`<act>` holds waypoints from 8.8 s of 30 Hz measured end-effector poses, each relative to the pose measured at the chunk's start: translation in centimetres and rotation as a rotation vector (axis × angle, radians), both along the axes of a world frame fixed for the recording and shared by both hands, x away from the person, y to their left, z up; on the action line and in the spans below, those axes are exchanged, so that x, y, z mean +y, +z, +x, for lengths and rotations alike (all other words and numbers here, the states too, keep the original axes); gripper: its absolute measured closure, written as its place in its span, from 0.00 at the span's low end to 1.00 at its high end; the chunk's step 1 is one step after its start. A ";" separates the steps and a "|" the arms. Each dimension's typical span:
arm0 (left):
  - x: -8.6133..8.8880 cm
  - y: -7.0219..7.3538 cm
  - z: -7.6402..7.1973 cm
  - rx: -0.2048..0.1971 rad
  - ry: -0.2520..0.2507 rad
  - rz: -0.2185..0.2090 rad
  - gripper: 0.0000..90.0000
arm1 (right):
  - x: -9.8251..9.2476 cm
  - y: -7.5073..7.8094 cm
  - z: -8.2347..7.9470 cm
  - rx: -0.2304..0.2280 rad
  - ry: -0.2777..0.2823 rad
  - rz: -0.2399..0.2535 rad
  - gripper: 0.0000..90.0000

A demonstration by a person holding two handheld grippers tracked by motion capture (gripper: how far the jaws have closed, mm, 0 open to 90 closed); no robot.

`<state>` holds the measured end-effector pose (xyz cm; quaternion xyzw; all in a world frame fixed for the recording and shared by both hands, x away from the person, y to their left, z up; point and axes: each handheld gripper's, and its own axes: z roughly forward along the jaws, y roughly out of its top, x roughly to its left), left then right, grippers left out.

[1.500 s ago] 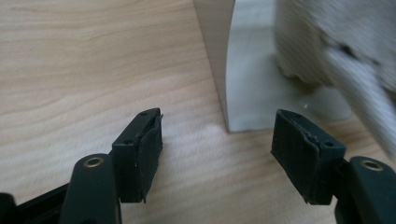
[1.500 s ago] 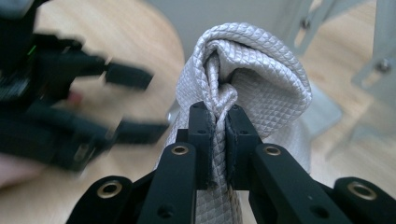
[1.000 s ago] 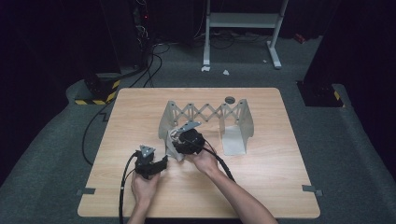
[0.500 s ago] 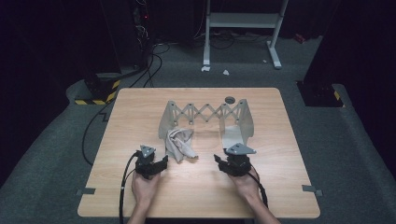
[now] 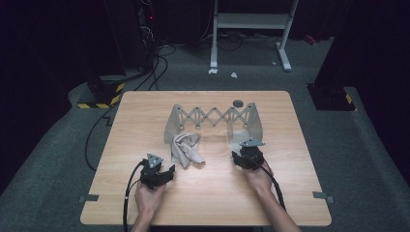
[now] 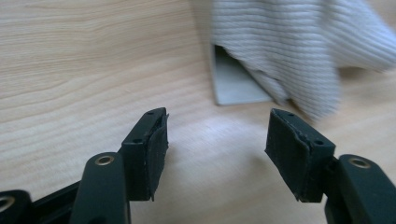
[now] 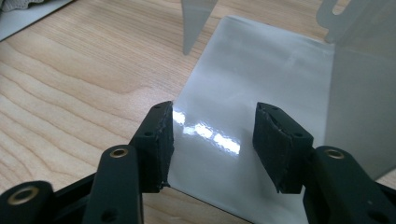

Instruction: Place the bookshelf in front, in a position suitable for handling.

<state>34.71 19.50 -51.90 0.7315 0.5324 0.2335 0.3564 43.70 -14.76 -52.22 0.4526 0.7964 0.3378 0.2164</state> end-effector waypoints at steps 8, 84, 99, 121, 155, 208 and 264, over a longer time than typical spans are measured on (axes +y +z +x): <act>-2.6 2.9 -0.9 0.020 -0.113 -0.032 0.44 | -0.6 -0.2 -0.1 0.001 0.004 0.024 0.52; -9.4 2.2 15.0 0.270 -0.019 0.083 0.84 | -0.5 -0.2 -0.2 0.014 0.044 0.021 0.45; -7.2 2.4 8.3 0.285 -0.052 0.054 0.85 | -0.6 -0.2 -0.1 0.005 0.029 0.019 0.49; -8.0 2.3 9.2 0.319 -0.066 0.052 0.85 | -0.6 -0.2 -0.1 0.006 0.028 0.020 0.49; -7.0 2.8 10.7 0.346 -0.001 0.184 0.86 | -0.5 -0.2 -0.1 0.007 0.028 0.020 0.49; -9.2 8.7 11.7 0.153 -0.133 0.047 0.89 | -0.5 -0.2 -0.1 0.006 0.036 0.017 0.48; -9.2 7.9 16.1 0.223 -0.100 0.046 0.88 | -0.5 -0.2 -0.2 0.007 0.039 0.019 0.48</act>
